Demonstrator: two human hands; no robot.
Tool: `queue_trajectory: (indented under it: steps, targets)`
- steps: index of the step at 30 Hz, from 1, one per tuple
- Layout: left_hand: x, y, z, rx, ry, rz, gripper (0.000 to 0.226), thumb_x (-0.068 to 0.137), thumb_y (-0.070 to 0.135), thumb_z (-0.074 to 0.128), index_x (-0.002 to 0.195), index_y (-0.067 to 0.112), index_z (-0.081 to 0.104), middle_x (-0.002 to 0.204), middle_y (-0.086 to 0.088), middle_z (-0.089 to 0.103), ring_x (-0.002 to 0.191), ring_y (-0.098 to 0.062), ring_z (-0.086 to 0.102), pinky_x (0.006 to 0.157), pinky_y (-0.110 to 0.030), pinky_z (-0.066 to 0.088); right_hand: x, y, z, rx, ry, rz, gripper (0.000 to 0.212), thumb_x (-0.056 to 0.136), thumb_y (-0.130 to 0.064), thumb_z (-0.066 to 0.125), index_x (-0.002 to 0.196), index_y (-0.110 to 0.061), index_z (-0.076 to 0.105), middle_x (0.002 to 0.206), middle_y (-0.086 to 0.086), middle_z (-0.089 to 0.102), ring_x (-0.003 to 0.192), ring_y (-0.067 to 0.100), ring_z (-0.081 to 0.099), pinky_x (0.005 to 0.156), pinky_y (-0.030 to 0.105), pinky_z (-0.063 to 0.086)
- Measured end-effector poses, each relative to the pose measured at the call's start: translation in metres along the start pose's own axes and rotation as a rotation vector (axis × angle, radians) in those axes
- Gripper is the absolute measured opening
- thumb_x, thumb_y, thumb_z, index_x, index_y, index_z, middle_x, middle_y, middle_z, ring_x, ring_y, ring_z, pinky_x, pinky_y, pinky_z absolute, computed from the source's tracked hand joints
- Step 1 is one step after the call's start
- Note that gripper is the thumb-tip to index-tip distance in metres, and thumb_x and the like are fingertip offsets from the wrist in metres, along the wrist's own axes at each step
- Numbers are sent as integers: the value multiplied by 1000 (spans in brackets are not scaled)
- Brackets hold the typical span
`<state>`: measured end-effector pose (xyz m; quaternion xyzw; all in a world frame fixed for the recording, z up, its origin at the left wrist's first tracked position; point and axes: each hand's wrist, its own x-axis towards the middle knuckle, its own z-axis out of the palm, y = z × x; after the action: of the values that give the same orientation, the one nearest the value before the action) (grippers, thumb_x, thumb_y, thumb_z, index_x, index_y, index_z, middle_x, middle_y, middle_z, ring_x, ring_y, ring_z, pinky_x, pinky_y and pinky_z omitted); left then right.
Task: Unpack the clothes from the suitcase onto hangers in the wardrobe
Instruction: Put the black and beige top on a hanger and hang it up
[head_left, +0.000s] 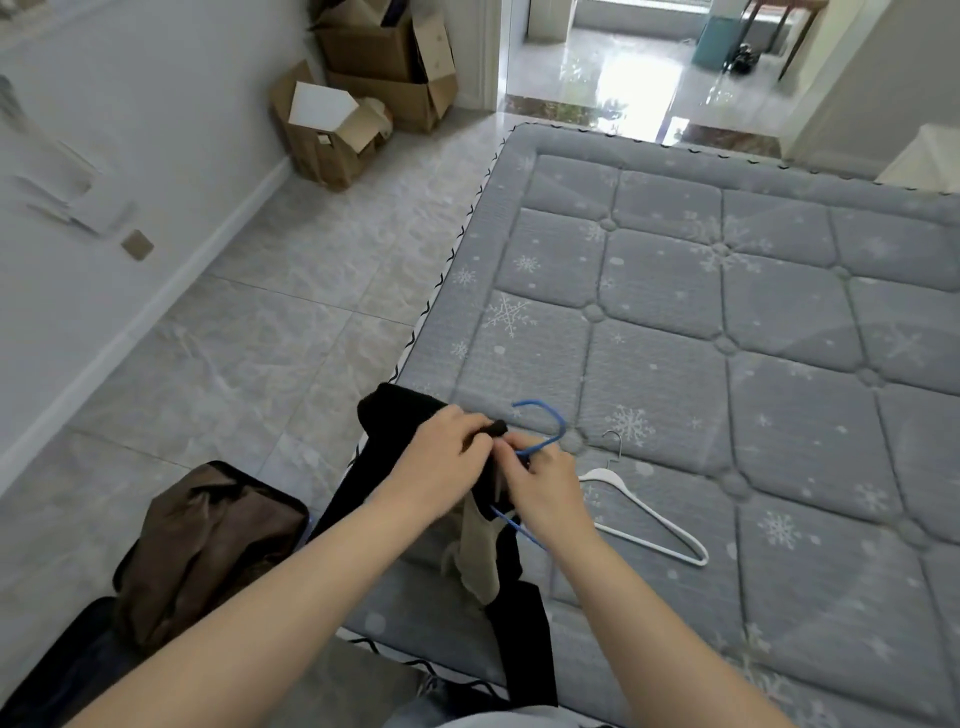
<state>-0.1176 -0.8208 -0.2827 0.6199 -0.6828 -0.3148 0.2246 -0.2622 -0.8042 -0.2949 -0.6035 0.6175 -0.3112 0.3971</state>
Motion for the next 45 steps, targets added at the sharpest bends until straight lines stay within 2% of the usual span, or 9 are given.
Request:
queue_trajectory:
  steps: [4,9,12,15,23,29,34,38,45]
  targets:
    - [0,3,-28,488,135,312,28,79,38,46,89,24,68,99,1,51,95,-22,49,81,-37,38,5,-2,-18,86,-48,-8,23,94,-26,60,72,-29,67,56,9,54,50,6,41,52,31,33]
    - [18,3,-48,424,-214,309,16,97,37,37,86,25,39,82,7,52,84,-25,57,68,-38,42,6,-12,-34,281,-16,-12,11,93,-21,67,93,-29,74,86,-3,71,78,5,60,77,33,47]
    - [24,1,-53,393,-71,244,19,100,40,35,86,26,35,77,3,55,77,-28,57,60,-38,36,3,-12,-54,169,304,-204,23,90,-17,70,110,-25,66,108,-8,65,102,2,60,90,20,45]
    - [24,11,-59,363,13,249,25,99,49,37,82,32,34,67,10,47,66,-21,46,56,-35,32,-7,-3,-66,117,596,-271,9,85,-19,68,82,-22,59,78,-5,59,74,8,55,71,25,44]
    - [14,38,-65,417,-13,342,28,96,54,36,79,32,34,59,12,41,63,-17,46,54,-34,36,4,27,-19,13,27,384,34,82,-33,69,68,-8,52,71,14,68,76,31,70,77,50,57]
    - [6,44,-80,261,18,341,31,98,47,43,73,30,36,58,9,48,57,-6,46,53,-34,31,19,36,-2,37,-23,566,45,77,-48,75,77,-16,44,95,16,68,77,26,71,42,26,50]
    - [-2,46,-93,129,3,365,35,100,43,45,70,29,36,59,5,44,57,-11,43,59,-37,38,28,52,-2,209,61,714,28,85,-7,65,84,-17,39,113,23,60,97,37,68,71,47,60]
    - [-3,33,-108,42,-89,401,39,98,44,44,75,13,43,63,-2,42,59,-6,37,58,-26,31,21,56,-24,866,133,776,23,94,11,47,96,-12,49,91,19,63,72,29,64,64,41,55]
    - [-4,-4,-113,13,-77,372,32,99,40,44,67,38,39,62,13,44,57,-2,41,57,-15,31,14,55,-80,1167,220,801,25,99,-12,45,76,-16,53,58,-1,45,42,7,40,33,16,29]
